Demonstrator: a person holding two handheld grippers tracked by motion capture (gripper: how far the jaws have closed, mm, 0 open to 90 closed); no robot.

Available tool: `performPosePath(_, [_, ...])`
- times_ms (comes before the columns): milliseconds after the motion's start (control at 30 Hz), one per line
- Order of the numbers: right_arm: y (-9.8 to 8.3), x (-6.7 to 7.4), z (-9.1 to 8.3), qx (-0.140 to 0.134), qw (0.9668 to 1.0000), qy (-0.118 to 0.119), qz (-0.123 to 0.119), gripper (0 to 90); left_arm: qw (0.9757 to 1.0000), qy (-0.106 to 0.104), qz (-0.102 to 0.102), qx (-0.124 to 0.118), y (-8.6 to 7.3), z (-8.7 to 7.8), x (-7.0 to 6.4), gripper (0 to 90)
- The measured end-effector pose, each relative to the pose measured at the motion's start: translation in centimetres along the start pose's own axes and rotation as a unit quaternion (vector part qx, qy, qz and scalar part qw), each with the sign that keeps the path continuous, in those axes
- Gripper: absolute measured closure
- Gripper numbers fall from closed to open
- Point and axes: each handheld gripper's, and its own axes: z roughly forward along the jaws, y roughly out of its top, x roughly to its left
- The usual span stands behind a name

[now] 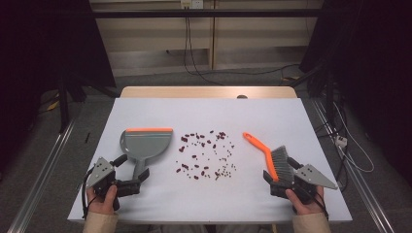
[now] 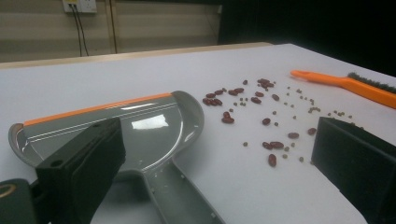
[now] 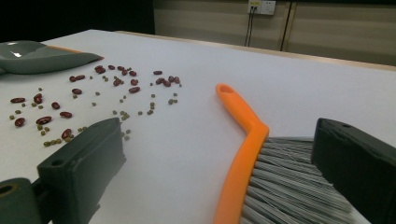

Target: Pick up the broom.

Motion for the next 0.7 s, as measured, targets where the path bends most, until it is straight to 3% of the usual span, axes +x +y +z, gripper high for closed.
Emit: performPosePath(700, [0.69, -0.27, 0.33, 0.004, 1.0000, 0.004, -0.006, 2.7, 1.0000, -0.003, 0.002, -0.002, 0.07, 0.04, 0.03, 2.5])
